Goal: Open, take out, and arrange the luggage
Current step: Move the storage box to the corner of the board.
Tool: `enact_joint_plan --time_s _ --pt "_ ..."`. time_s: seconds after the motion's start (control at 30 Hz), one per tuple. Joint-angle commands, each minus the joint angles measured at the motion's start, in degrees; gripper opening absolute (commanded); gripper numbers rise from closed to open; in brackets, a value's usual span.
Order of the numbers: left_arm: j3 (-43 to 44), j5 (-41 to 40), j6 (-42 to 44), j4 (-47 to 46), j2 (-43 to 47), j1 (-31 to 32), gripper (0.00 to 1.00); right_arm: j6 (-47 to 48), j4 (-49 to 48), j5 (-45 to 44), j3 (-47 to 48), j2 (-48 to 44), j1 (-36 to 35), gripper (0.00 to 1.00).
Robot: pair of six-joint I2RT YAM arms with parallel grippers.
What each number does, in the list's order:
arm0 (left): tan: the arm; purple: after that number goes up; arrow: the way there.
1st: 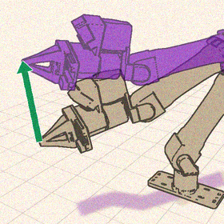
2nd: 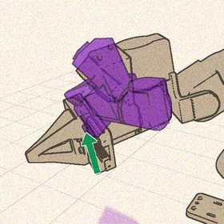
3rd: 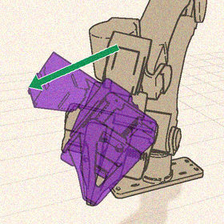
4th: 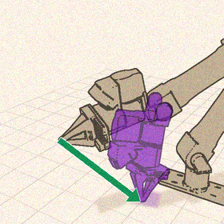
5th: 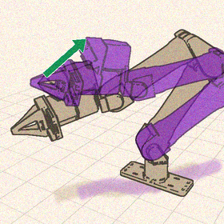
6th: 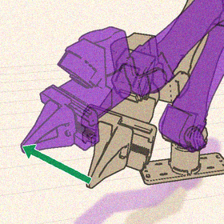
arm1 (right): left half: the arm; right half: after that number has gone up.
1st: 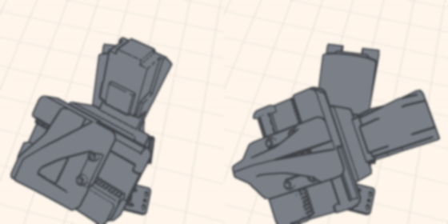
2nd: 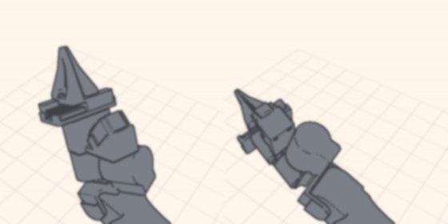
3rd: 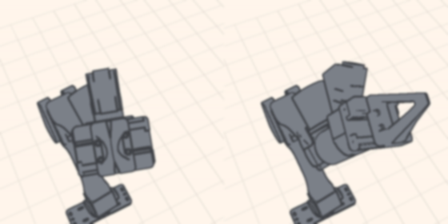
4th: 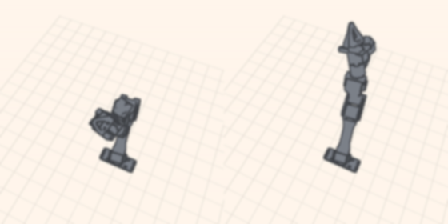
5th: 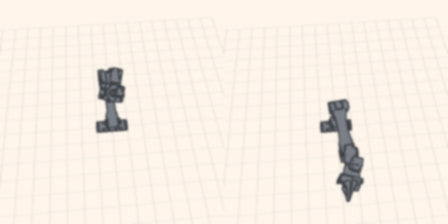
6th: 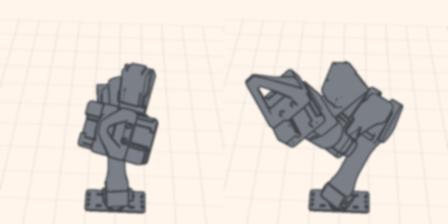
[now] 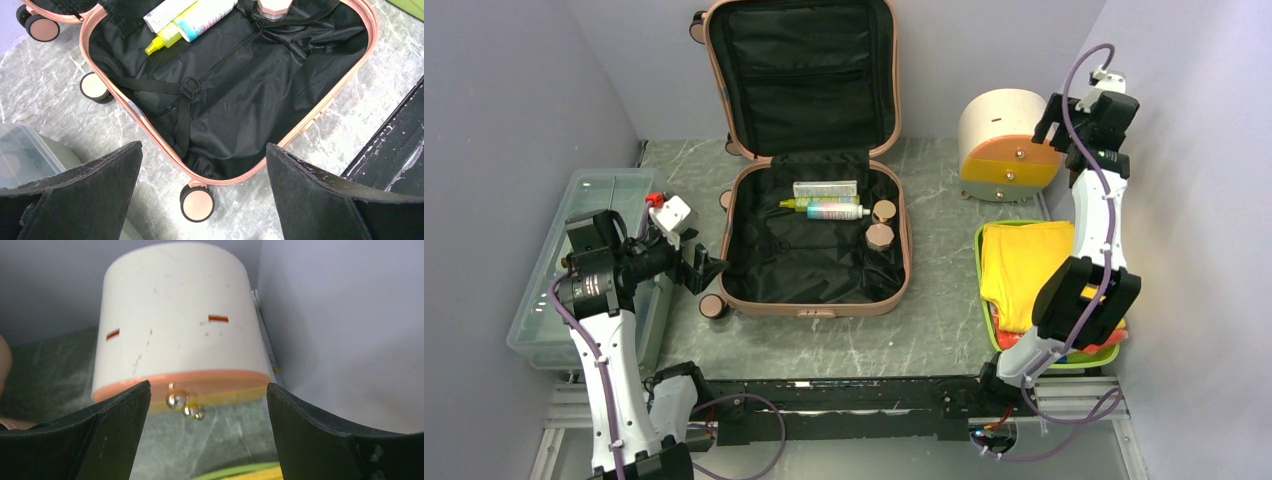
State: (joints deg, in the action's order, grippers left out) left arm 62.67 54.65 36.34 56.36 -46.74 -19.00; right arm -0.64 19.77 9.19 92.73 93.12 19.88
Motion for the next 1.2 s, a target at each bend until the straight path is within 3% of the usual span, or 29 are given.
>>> enact_joint_plan --time_s 0.0,0.17,0.43,0.73,0.93,1.17 --pt "0.9 1.8 -0.5 -1.0 -1.1 -0.3 0.99 -10.9 -5.1 5.9 6.8 4.6 2.4 0.88" --pt "2.8 0.8 0.5 0.6 -4.1 -0.3 0.99 -13.4 -8.2 6.5 9.0 9.5 2.6 0.88" --pt "5.3 -1.4 6.9 7.7 -10.2 -0.3 0.99 -15.9 -4.4 10.2 20.4 22.5 2.6 0.88" --pt "5.8 -2.0 8.7 9.1 -16.4 -0.3 0.99 -21.9 -10.9 14.4 20.8 29.0 2.6 0.86" --pt "7.1 -2.5 8.5 9.4 -18.6 -0.3 0.99 -27.9 -12.1 24.3 23.4 34.9 2.7 0.84" --pt "6.9 -3.5 7.8 8.3 -19.5 -0.4 0.99 -32.1 -17.1 34.3 16.6 34.5 1.8 0.77"
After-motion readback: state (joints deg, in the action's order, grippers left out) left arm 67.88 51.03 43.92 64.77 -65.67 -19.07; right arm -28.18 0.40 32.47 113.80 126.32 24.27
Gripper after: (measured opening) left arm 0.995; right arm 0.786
